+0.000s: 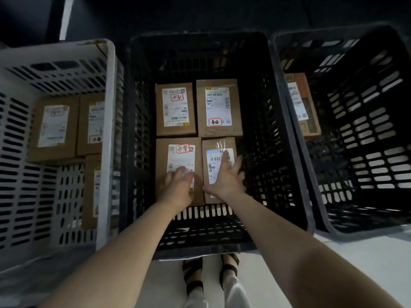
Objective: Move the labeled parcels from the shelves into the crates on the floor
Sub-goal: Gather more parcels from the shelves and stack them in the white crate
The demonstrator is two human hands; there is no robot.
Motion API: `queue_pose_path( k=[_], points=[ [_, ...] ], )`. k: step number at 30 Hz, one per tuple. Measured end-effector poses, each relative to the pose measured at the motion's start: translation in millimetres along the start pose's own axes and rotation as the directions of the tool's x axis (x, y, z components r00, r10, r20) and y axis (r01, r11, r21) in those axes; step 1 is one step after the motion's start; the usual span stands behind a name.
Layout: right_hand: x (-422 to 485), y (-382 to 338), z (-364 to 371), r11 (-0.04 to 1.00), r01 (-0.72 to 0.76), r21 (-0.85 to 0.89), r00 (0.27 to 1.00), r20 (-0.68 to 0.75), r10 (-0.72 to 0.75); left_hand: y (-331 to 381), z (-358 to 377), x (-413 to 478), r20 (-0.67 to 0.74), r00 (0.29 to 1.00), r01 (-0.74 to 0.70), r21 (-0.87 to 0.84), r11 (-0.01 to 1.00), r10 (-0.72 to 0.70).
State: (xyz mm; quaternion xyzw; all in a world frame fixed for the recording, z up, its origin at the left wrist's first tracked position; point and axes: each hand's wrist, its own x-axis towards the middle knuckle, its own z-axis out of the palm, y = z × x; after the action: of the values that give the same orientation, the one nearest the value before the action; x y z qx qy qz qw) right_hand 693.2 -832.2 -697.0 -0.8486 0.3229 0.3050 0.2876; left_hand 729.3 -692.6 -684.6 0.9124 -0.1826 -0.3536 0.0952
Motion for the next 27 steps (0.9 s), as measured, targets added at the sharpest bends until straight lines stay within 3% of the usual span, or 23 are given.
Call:
queue_pose_path(
  k=[6,10,15,19,23,27],
  points=[
    [0.7,5.4,-3.7,0.998,0.065,-0.024,0.997,0.029,-0.065,-0.2,7.9,-0.2,-0.031,1.000,0.003,-0.039,0.999,-0.004],
    [-9.2,5.5,-21.4,0.969,0.114,-0.220,0.993,0.010,-0.115,6.9,-5.9,-9.7,-0.023,1.000,-0.012,-0.034,0.999,0.011],
    [-47.9,-4.5,-53.3,0.775,0.314,-0.548,0.912,-0.053,-0.407,16.4,-48.3,-45.9,-0.146,0.988,-0.046,0.079,0.996,0.057],
    [-88.5,-27.4,-82.2,0.691,0.407,-0.597,0.840,-0.053,-0.540,21.5,-83.0,-94.8,-0.293,0.952,-0.034,0.183,0.982,0.088],
    [-149.4,-69.0,-111.9,0.550,0.592,-0.590,0.664,-0.030,-0.747,13.3,-126.2,-171.7,-0.505,0.860,0.087,0.274,0.958,0.067],
    [-239.0,-131.3,-125.6,0.329,0.750,-0.574,0.360,-0.063,-0.931,-8.7,-174.0,-286.9,-0.729,0.684,0.241,0.218,0.946,-0.006]
  ],
)
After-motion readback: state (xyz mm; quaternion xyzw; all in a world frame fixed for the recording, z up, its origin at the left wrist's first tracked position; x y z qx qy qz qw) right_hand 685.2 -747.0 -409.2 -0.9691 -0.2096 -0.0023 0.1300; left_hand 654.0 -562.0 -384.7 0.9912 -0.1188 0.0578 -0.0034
